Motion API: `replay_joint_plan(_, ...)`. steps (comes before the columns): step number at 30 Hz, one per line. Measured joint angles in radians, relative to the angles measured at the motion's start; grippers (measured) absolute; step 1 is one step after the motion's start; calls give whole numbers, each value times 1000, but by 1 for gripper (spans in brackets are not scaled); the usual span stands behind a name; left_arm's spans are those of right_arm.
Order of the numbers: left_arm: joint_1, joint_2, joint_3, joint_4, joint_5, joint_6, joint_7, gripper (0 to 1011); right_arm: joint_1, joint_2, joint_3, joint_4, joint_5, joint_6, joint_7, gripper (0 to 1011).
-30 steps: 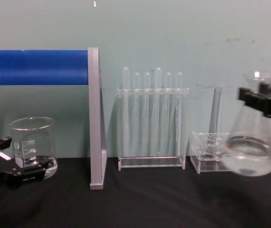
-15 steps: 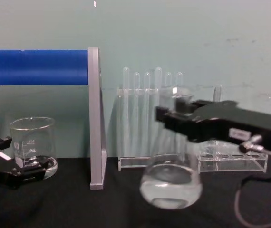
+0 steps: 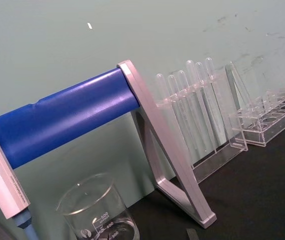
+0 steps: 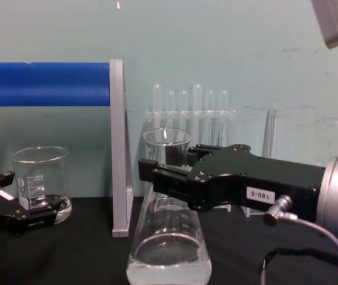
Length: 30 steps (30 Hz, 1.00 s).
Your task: Grasp the erlenmeyer flask with one hand, shake it three times, then place it back.
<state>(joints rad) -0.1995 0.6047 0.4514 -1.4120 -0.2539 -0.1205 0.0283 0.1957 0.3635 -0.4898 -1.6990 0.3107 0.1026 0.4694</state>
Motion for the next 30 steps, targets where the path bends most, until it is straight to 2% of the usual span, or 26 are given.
replay_joint_plan(6,0,0,0,0,0,0,0,1001,4,7,4,4,8,-2,-17,457)
replay_joint_plan(10,0,0,0,0,0,0,0,1001,9,12,25,15,12,-5,-42,457)
replay_joint_plan(20,0,0,0,0,0,0,0,1001,15,23,127,59,9,-11,-135,457)
replay_joint_plan(23,0,0,0,0,0,0,0,1001,16,23,170,77,1,-15,-169,457)
replay_joint_plan(30,0,0,0,0,0,0,0,1001,15,15,241,103,-17,-18,-220,457)
